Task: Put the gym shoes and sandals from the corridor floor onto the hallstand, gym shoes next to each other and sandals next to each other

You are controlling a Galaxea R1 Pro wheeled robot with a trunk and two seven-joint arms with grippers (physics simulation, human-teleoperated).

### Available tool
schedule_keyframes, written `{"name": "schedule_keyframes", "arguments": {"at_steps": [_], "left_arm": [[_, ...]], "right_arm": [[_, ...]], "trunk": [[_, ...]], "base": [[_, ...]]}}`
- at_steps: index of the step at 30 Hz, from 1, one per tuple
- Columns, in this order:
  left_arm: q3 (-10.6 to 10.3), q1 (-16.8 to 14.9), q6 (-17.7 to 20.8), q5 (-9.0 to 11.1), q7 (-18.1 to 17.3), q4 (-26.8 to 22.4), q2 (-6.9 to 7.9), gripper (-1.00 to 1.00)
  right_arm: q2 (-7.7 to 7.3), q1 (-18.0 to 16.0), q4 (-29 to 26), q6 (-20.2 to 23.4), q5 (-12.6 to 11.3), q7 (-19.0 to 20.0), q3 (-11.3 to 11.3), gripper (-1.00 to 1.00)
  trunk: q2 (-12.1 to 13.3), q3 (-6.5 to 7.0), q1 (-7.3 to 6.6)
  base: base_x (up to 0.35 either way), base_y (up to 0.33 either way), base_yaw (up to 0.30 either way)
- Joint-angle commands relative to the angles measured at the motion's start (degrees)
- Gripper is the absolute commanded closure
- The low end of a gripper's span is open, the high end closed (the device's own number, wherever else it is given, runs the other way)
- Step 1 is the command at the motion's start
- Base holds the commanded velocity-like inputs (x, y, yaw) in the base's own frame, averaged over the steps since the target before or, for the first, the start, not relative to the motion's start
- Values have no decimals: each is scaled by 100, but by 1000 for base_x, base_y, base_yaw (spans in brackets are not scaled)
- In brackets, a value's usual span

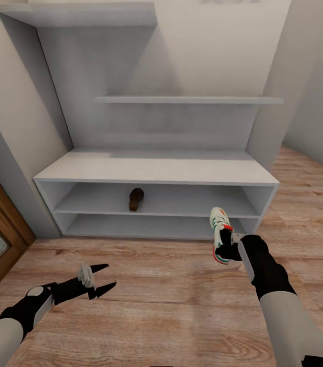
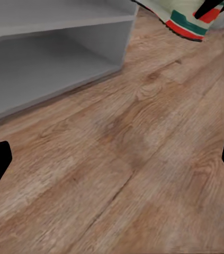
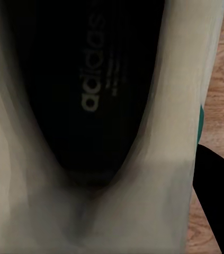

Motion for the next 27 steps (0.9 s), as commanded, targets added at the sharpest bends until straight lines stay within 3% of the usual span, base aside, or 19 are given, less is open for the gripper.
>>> {"name": "schedule_keyframes", "arguments": {"at_steps": [1, 5, 12, 15, 16, 19, 22, 27], "left_arm": [[-45, -4, -26, 52, -88, 4, 8, -100], [-41, -4, -36, 53, -348, 4, 8, -100], [-46, -4, -38, 47, -414, -4, 7, -100], [-47, -4, -39, 48, -417, -3, 7, -100], [-47, -4, -39, 47, -417, -3, 7, -100], [-47, -4, -39, 46, -417, -3, 7, -100], [-47, -4, -39, 45, -417, 1, 7, -100], [-47, -4, -39, 45, -417, -1, 7, -100]], "right_arm": [[1, -3, -5, 24, 7, 3, -3, 100], [5, -4, 1, 24, 7, -7, 3, 100], [10, -4, 289, 1, 25, -25, 14, 100], [14, -4, 518, -111, 344, -30, 8, 100], [15, -4, 607, -273, 573, -30, 5, 100], [13, -4, 855, -658, 850, -31, 0, 100], [8, -4, 1086, -913, 969, -31, -3, 100], [3, -4, 1146, -977, 1001, -31, -3, 100]], "trunk": [[-2, -5, -1], [-2, -5, -1], [-2, -5, -1], [-2, -5, -1], [-2, -5, -1], [-2, -5, -1], [-2, -5, -1], [-2, -5, -1]], "base": [[2, -1, 0], [66, -58, 0], [205, -187, 0], [55, -44, 0], [20, -16, 0], [11, -9, 0], [3, -2, 0], [0, 0, 0]]}}
